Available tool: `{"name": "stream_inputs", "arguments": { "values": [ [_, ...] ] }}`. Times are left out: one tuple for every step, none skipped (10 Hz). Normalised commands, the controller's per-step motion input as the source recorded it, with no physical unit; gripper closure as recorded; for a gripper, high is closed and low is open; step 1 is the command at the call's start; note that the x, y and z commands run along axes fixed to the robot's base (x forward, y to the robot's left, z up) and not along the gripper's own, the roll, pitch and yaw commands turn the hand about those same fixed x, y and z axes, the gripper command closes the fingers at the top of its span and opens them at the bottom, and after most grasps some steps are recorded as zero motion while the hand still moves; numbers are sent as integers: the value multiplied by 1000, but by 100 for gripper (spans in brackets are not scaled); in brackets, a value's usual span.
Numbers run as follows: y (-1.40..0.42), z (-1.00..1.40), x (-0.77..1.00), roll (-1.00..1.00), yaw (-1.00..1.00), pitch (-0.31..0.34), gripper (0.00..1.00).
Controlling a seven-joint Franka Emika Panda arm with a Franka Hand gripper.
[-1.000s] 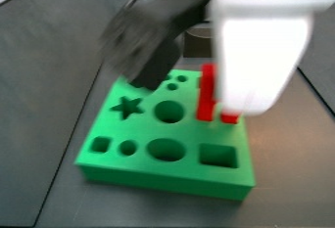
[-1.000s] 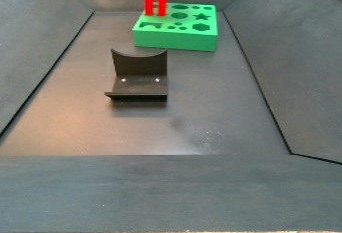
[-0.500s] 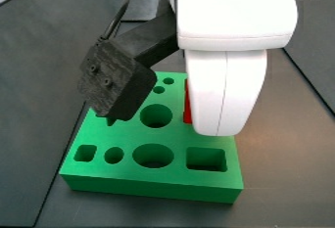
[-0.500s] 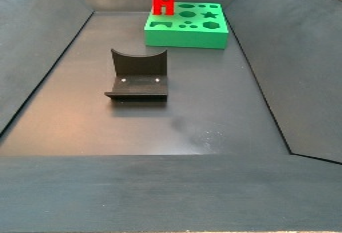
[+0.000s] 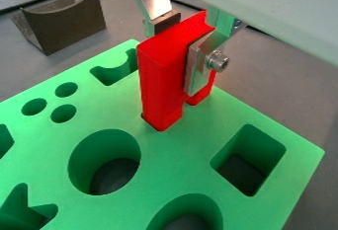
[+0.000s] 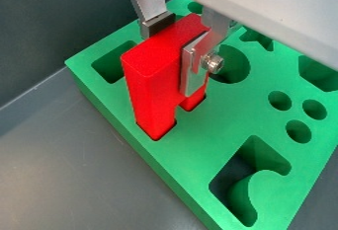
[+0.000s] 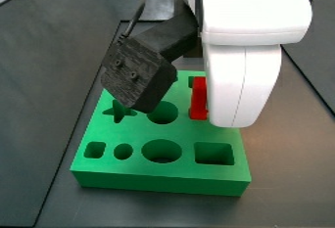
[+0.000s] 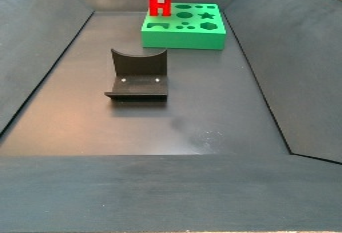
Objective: Pick up the double-square object. Move up. Move to above the board. Insert the double-square object.
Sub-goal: Insert the double-square object.
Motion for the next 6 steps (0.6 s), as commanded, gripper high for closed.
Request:
{"name": "stream_inputs", "arguments": {
  "values": [
    [0,-746,129,-54,83,230,100],
    [3,-829,54,-59,0,159,100],
    [-11,0,0,23,0,0,100],
    [43,0,0,-47,0,0,100],
    [0,0,0,11,0,0,100],
    [0,0,0,1,0,0,100]
  ]
}}
